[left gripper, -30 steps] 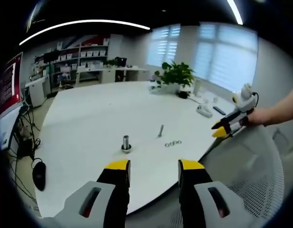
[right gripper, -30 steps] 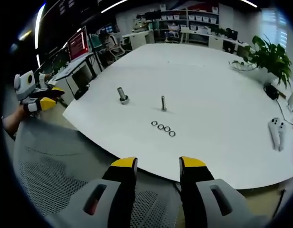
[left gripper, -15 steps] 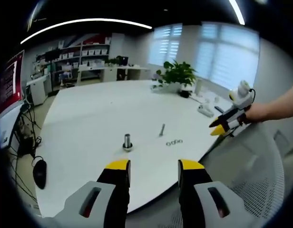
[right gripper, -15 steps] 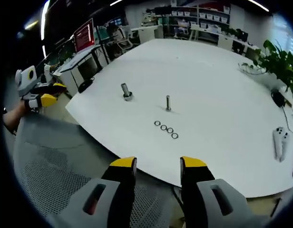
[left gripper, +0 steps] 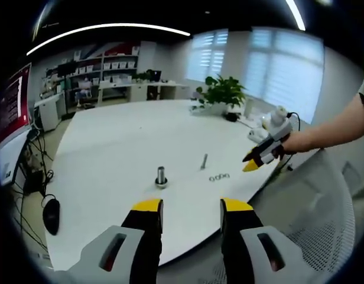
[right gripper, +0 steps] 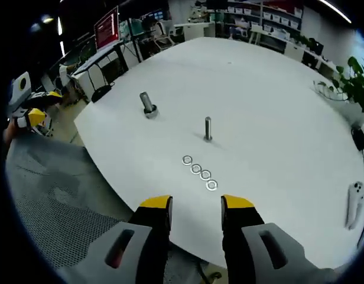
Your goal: Place the washer onto the threaded stud by aligning its center hole with the stud, sliding it down to the base, and recovering from edge contact or off-axis alignment until the washer reaches the visible bottom stop.
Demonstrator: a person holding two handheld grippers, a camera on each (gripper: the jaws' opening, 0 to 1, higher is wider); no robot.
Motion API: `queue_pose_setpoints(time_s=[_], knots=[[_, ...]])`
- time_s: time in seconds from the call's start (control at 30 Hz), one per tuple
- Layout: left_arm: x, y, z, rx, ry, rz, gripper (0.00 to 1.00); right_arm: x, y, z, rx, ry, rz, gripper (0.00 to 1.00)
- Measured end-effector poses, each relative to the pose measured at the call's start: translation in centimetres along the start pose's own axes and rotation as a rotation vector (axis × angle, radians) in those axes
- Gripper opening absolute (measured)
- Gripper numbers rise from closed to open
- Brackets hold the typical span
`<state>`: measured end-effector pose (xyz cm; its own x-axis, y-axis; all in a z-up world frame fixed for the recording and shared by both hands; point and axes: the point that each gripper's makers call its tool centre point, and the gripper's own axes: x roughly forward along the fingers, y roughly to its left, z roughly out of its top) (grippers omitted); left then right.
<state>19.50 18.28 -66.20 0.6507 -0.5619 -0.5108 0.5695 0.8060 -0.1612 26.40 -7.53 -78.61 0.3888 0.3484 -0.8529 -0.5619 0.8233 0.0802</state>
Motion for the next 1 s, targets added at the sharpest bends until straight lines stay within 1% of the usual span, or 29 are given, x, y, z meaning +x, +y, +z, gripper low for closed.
queue_pose_setpoints(time_s=[0.07,0.23,0.37,0.43,0.5,0.63,0.67,0.77,0.83,0.87,0.9,1.0], knots=[[0.0,0.1,0.0,0.001,0.001,0.007,0.37,1.0,-0.3,-0.4,-0.027,0.039,-0.002,0.34],[0.0,0.3,-0.2,0.004,0.011,0.013,0.36,2.8,-1.2,-1.2,-0.070,0.101,-0.007,0.32],[0.0,0.3,-0.3,0.000,0.013,0.017,0.36,3.6,-1.9,-1.4,-0.086,0.126,-0.014,0.28],[0.0,0.4,-0.3,-0.002,0.014,0.022,0.36,4.0,-2.2,-1.3,-0.080,0.135,-0.018,0.28],[0.0,0.5,-0.3,-0.004,0.013,0.024,0.36,4.0,-2.2,-1.4,-0.086,0.152,-0.019,0.28],[0.0,0.5,-0.4,-0.004,0.018,0.026,0.36,4.5,-2.1,-1.0,-0.112,0.154,-0.011,0.26],[0.0,0.5,-0.4,-0.003,0.020,0.026,0.36,4.7,-2.1,-1.1,-0.122,0.163,-0.008,0.25],[0.0,0.4,-0.5,-0.003,0.024,0.023,0.35,5.2,-2.0,-1.6,-0.127,0.200,-0.001,0.24],[0.1,0.4,-0.6,-0.001,0.030,0.021,0.35,5.5,-2.1,-2.1,-0.146,0.218,-0.004,0.22],[0.1,0.4,-0.7,0.000,0.032,0.020,0.35,5.5,-2.4,-1.5,-0.191,0.191,-0.018,0.21],[0.1,0.4,-0.7,0.001,0.032,0.021,0.35,5.4,-2.1,-1.7,-0.174,0.204,-0.014,0.21],[0.1,0.4,-0.7,0.001,0.033,0.024,0.35,5.4,-2.0,-1.5,-0.186,0.199,-0.007,0.21]])
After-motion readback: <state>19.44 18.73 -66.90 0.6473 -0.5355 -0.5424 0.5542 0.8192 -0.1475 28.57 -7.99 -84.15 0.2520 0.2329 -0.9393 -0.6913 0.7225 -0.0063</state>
